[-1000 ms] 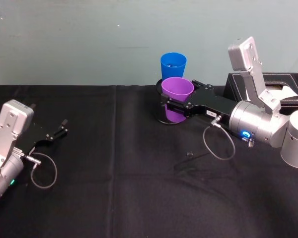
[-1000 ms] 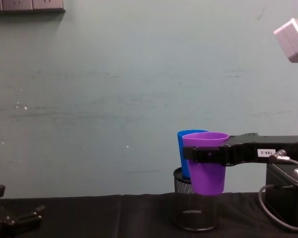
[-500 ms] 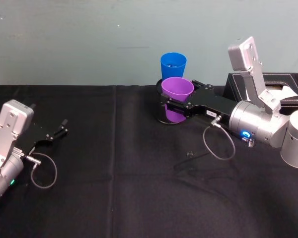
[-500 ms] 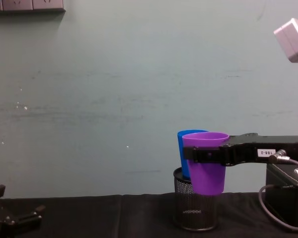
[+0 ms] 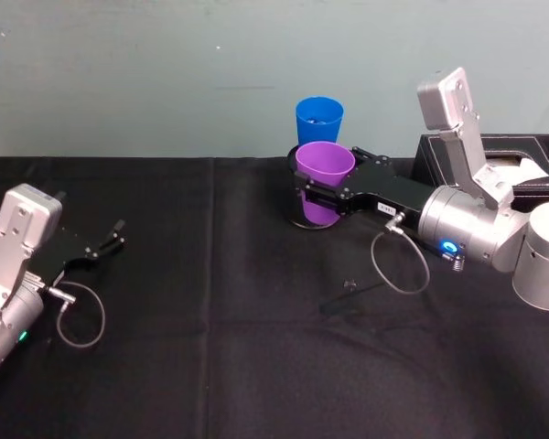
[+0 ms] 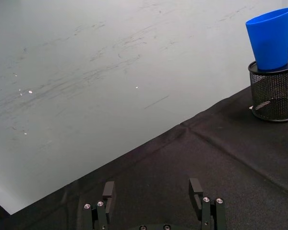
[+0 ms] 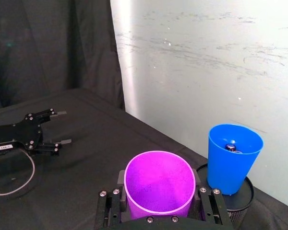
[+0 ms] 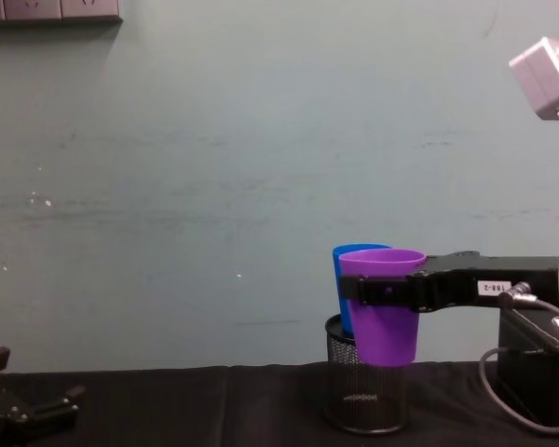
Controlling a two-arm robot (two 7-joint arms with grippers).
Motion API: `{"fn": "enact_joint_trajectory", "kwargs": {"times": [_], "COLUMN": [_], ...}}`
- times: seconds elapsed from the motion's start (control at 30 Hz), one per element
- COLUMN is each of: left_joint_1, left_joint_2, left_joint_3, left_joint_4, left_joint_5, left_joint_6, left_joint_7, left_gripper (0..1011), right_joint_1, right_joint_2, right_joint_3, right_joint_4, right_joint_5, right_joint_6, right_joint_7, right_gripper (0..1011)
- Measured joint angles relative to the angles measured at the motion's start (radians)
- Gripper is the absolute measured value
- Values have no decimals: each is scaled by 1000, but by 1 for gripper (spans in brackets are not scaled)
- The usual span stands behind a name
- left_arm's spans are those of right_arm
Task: Pick up one cup with a gripper and tap it against the other cup.
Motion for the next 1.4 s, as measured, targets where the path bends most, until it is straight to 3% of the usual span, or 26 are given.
{"fn": "enact_joint_trajectory", "kwargs": {"times": [0.37, 0.9, 0.93, 1.4], "left_joint_1": [0, 0, 0, 0], "left_joint_2": [0, 0, 0, 0], "left_joint_3": [0, 0, 0, 0], "left_joint_4": [0, 0, 0, 0], "left_joint_5": [0, 0, 0, 0], "left_joint_6": [0, 0, 0, 0], "left_joint_7": [0, 0, 0, 0], "left_gripper": [1000, 1000, 1000, 1000], "right_joint_1": [11, 81, 136, 184], "right_joint_2": [-24, -86, -135, -172], "right_joint_3": [13, 14, 22, 33], "right_joint_4": [51, 163, 276, 355], "right_joint_5": [-1, -21, -34, -68], "right_joint_6": [-26, -49, -68, -92], "right_joint_7": [-17, -28, -29, -33], "right_gripper": [736, 736, 736, 736]}}
